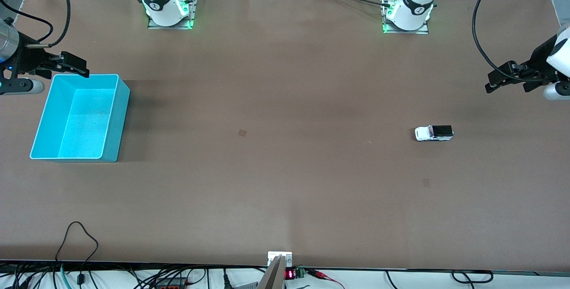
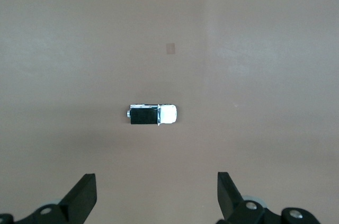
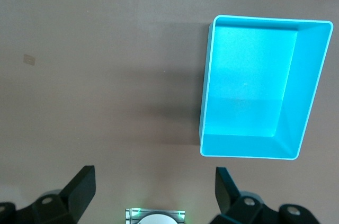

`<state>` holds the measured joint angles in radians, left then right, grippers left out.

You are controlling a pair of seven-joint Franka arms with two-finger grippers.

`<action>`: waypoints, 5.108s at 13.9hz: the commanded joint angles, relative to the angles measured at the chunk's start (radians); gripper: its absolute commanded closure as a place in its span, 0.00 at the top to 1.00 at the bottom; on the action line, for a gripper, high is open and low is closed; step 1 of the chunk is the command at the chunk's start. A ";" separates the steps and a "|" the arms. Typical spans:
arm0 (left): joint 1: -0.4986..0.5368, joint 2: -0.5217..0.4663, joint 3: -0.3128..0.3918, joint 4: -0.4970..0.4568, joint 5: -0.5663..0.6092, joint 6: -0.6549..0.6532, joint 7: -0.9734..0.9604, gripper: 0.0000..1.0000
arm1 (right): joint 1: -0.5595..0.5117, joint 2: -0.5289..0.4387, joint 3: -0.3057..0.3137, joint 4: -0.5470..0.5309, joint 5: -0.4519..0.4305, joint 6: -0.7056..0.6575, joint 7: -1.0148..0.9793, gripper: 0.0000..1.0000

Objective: Wind and store white jeep toy
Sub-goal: 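Move the left gripper above the white jeep while the right gripper moves over the bin, then lower the left gripper and grasp the white jeep toy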

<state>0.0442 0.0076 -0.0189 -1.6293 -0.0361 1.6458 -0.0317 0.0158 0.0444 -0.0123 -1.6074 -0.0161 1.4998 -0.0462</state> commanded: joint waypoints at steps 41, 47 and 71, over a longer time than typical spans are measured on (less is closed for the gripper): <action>0.051 0.368 -0.081 -0.382 0.306 0.618 1.498 1.00 | 0.009 -0.281 0.003 -0.615 0.002 0.365 -0.001 1.00; 0.183 0.382 -0.170 -0.417 0.297 0.621 1.521 1.00 | 0.010 -0.256 0.003 -0.603 0.007 0.411 -0.006 1.00; 0.273 0.422 -0.188 -0.541 0.259 0.830 1.592 0.96 | 0.007 -0.207 0.002 -0.600 0.008 0.416 -0.020 1.00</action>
<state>0.2950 0.4206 -0.1958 -2.1663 0.2506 2.4592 1.5201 0.0240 -0.1553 -0.0121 -2.2062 -0.0163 1.9310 -0.0521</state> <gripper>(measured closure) 0.022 0.000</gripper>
